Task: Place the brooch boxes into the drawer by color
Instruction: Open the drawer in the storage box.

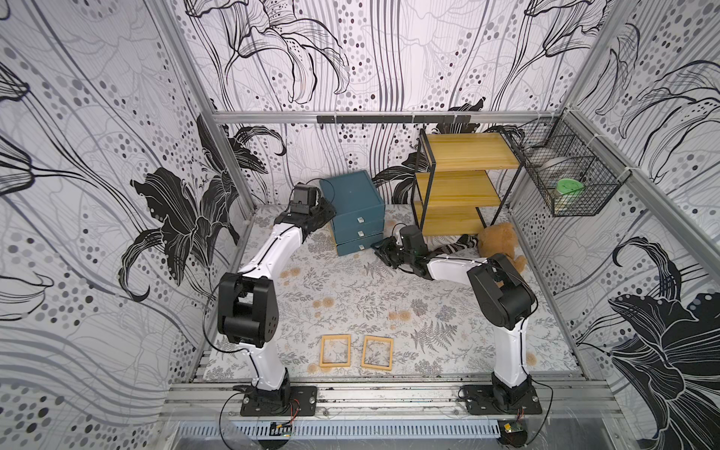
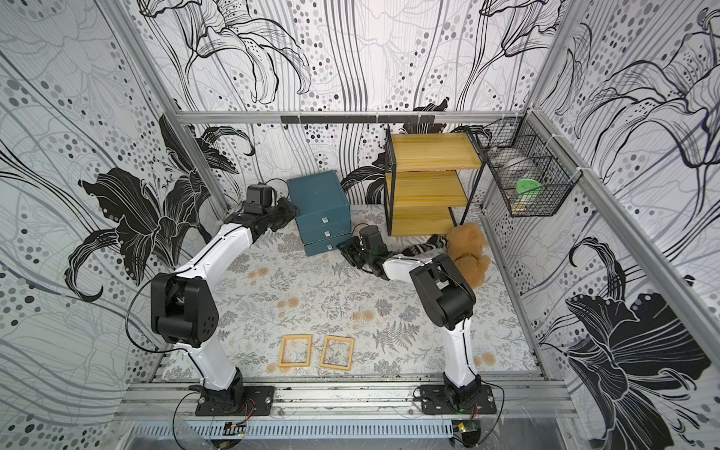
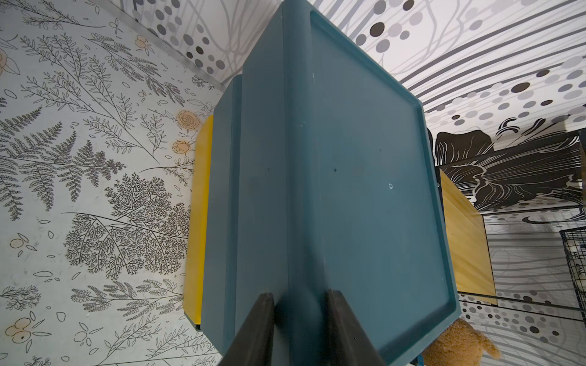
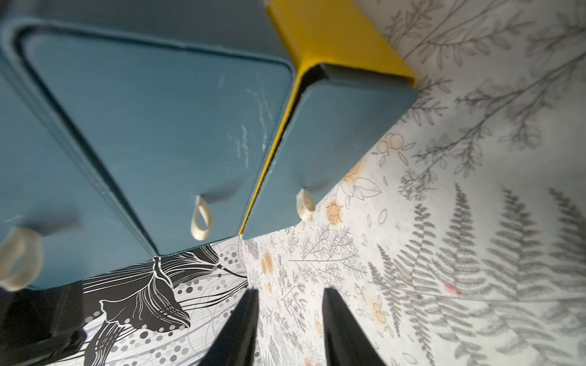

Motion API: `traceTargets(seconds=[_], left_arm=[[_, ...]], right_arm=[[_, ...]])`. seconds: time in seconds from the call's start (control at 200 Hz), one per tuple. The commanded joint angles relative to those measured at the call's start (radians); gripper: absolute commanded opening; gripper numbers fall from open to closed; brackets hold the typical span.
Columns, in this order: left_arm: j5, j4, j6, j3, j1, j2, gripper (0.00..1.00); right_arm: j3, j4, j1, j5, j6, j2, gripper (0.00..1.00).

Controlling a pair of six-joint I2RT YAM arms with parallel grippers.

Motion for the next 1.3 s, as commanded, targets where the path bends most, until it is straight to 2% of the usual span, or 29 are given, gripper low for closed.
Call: traceTargets(seconds=[0.0,0.355,0.941,1.152,1.297], left_arm=[[0.008,-0.12,0.01,-0.029,0.004,0.03,0.31],[0.008,-0.123,0.01,-0.014,0.005,0.042,0.31],[0.007,-0.125,0.011,-0.005,0.004,0.049,0.31],[0.007,-0.126,0.013,-0.008,0.004,0.048,0.31],[0.008,-0.126,0.011,-0.002,0.004,0.051,0.31]], right_arm=[[0.056,0.043,0.0,-0.035,0.013,0.046,0.4],[0.152,0.066,0.0,-0.061,0.065,0.173,0.4],[0.271,0.047,0.005,-0.075,0.083,0.283,0.39],[0.304,0.052,0.007,-0.077,0.098,0.31,0.34],[0.324,0.051,0.009,-0.071,0.103,0.318,0.27]])
